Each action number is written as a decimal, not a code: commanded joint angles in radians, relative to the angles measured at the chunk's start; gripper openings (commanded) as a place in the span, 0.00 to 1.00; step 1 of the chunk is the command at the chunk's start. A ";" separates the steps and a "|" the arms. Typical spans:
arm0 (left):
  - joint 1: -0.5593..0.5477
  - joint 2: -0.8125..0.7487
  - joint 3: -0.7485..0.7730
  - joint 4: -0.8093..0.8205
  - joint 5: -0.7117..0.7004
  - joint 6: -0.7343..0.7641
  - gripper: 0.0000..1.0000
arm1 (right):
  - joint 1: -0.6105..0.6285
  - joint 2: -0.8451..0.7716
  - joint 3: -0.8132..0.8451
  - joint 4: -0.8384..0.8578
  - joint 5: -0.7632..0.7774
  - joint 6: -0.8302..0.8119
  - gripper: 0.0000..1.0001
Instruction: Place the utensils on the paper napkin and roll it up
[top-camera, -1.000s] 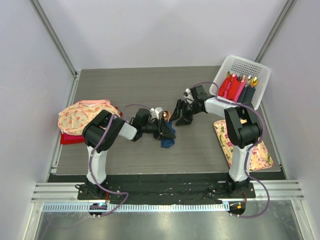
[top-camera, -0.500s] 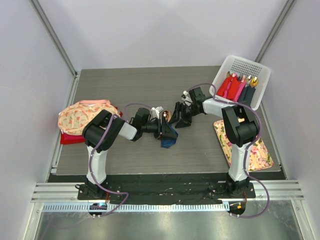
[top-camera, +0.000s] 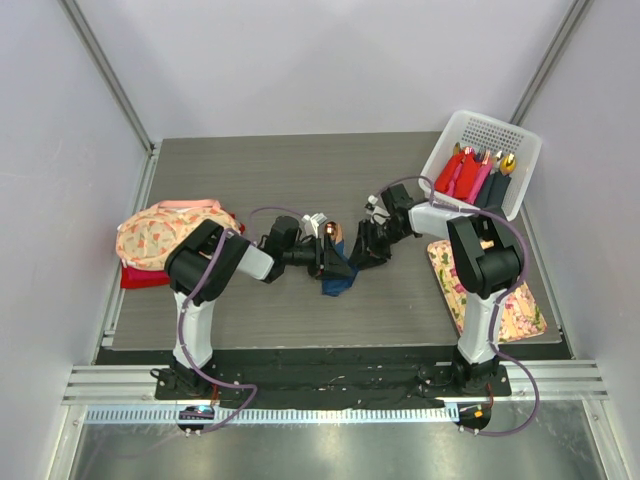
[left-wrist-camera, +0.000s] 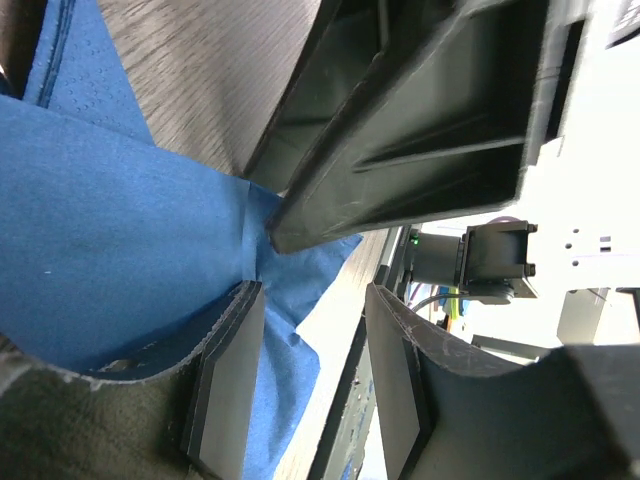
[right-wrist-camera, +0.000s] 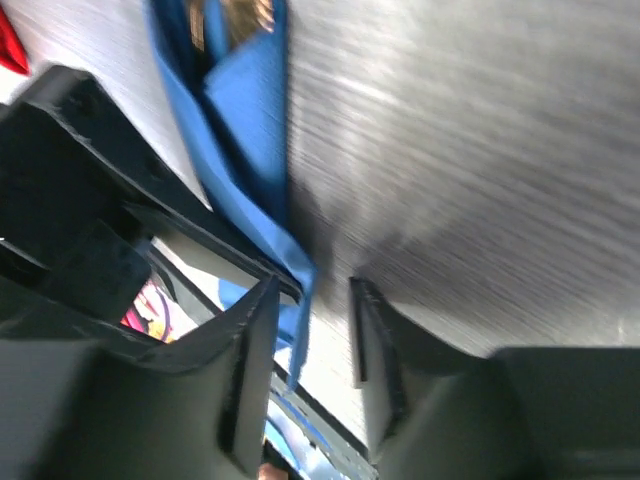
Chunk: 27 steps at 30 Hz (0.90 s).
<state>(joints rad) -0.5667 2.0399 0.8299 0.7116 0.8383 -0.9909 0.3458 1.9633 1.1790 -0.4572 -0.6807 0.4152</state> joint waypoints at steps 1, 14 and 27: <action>0.004 0.042 -0.034 -0.074 -0.085 0.069 0.51 | 0.007 -0.023 -0.018 -0.046 0.006 -0.036 0.22; 0.008 -0.036 -0.034 -0.026 -0.065 0.009 0.54 | 0.010 0.014 -0.039 -0.090 0.152 -0.085 0.01; 0.008 -0.119 -0.061 -0.030 -0.050 -0.028 0.46 | 0.024 0.029 -0.042 -0.094 0.162 -0.095 0.01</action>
<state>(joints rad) -0.5625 1.9732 0.7780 0.7048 0.7948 -1.0325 0.3584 1.9636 1.1603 -0.4992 -0.6292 0.3676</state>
